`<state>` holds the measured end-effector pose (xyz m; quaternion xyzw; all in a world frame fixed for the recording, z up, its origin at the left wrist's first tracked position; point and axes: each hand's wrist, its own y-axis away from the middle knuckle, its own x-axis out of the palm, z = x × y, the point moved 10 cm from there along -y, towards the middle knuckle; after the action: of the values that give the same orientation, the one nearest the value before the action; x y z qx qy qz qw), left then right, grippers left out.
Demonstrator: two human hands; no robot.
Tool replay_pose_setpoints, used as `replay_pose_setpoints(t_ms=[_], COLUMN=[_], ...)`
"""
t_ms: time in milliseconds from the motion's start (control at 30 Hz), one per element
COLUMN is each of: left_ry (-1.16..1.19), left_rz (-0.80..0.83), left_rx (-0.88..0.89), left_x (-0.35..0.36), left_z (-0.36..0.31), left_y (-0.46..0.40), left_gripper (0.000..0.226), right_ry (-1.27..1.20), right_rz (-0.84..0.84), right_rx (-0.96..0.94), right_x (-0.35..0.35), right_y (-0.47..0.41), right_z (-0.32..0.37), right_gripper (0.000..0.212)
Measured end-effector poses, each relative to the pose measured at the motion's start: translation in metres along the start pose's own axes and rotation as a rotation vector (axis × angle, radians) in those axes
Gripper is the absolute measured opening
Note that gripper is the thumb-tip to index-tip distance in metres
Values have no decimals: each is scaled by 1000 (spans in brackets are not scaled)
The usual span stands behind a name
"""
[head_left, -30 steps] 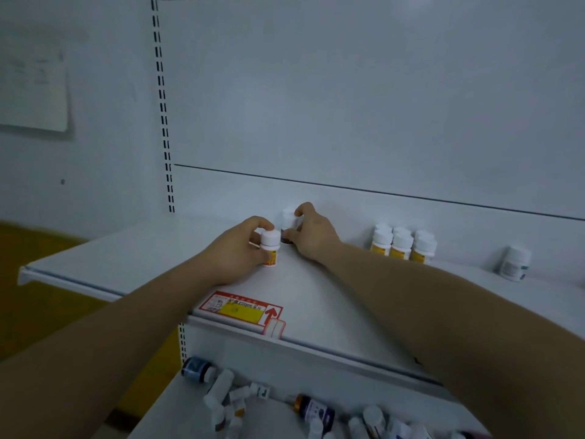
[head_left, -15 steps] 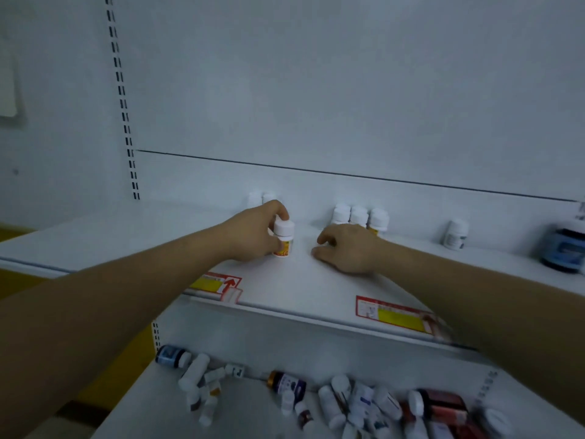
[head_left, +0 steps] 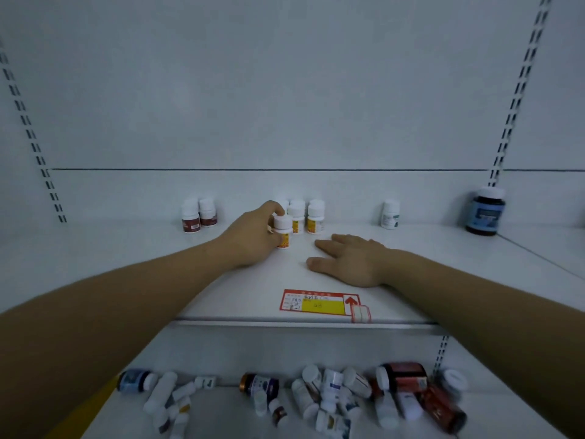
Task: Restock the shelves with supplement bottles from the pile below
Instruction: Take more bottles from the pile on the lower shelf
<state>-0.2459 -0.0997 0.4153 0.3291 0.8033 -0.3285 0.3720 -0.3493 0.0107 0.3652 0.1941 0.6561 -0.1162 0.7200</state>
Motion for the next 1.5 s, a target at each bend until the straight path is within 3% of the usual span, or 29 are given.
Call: replay_pose_setpoints(t_ms=[533,800,933,1033,1200,1500], left_ry=[-29,-65,-179,-224,-267,-169], left_rz=[-39,35,87,116,122,121], left_rx=[-90,-205,-222,-229,-253,-360], left_x=[-1,-8,-22,-33,-61,-78], left_z=[13,16,13,11,21,82], left_y=[-16,-2,33,74,154,325], left_gripper=[44,73,68,64,61,62], right_ry=[0,-6,-66,-54,-106,-205], right_rz=[20,99,-14,-135,-248,-272], right_rx=[-16,-43,-96,-146,-193,-404], right_x=[1,-2,-36,-57,-66,-16], right_y=[0,-3,-1,7,36,107], right_z=[1,6,22,42,102,262], right_gripper=[78,81,69,57,68,61])
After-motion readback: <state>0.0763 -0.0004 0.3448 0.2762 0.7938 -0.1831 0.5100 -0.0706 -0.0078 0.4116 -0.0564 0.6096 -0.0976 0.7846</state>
